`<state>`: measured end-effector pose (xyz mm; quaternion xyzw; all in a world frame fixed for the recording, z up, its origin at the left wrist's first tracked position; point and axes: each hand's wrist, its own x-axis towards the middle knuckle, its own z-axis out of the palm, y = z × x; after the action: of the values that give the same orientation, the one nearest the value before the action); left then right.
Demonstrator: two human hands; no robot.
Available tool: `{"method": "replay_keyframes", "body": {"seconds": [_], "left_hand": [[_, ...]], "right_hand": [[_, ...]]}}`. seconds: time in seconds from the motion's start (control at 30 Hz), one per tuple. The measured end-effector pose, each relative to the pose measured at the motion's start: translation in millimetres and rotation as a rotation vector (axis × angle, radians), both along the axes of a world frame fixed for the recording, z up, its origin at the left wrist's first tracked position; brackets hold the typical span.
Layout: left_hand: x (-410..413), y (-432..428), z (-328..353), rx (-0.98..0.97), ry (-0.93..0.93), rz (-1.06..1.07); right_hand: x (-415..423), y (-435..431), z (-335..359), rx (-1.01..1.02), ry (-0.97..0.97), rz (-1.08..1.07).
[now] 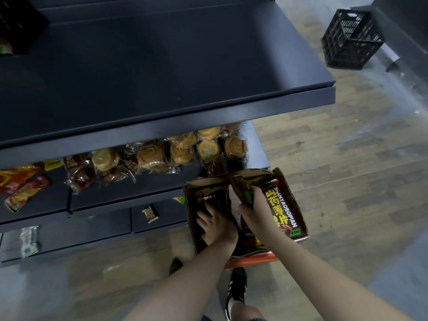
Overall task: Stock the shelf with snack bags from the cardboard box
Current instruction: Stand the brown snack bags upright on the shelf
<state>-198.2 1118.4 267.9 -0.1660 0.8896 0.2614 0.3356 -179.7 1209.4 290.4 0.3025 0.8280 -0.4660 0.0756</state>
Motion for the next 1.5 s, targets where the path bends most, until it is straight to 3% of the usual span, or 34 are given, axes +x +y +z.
{"method": "replay_keyframes", "body": {"seconds": [0.2, 0.37, 0.47, 0.67, 0.73, 0.9, 1.07, 1.17, 1.33, 1.5], "left_hand": [[2, -6, 0, -0.038, 0.090, -0.036], [-6, -12, 14, 0.207, 0.113, 0.177], [-16, -20, 27, 0.450, 0.146, 0.312], [-36, -38, 48, 0.778, -0.146, 0.326], [-38, -40, 47, 0.792, -0.224, 0.348], [-43, -37, 51, 0.713, -0.160, 0.256], [-37, -54, 53, 0.837, -0.125, 0.264], [-40, -68, 57, 0.904, 0.031, 0.301], [-48, -101, 84, 1.013, 0.235, 0.684], [-44, -141, 142, 1.058, 0.534, 0.609]], "right_hand": [[5, 5, -1, -0.214, -0.151, 0.005], [7, 11, 3, -0.400, -0.185, -0.177], [0, 15, 8, -0.448, -0.213, -0.232], [-10, 5, 17, -0.830, -0.211, -0.428], [-14, -1, 21, -0.865, -0.152, -0.369], [-17, -22, 35, -0.681, -0.164, 0.047], [-7, -30, 47, -0.631, 0.000, 0.055], [-12, -38, 58, -0.555, 0.112, 0.149], [-22, -70, 80, -0.299, 0.236, 0.303], [-32, -98, 125, -0.192, 0.383, 0.424]]}}
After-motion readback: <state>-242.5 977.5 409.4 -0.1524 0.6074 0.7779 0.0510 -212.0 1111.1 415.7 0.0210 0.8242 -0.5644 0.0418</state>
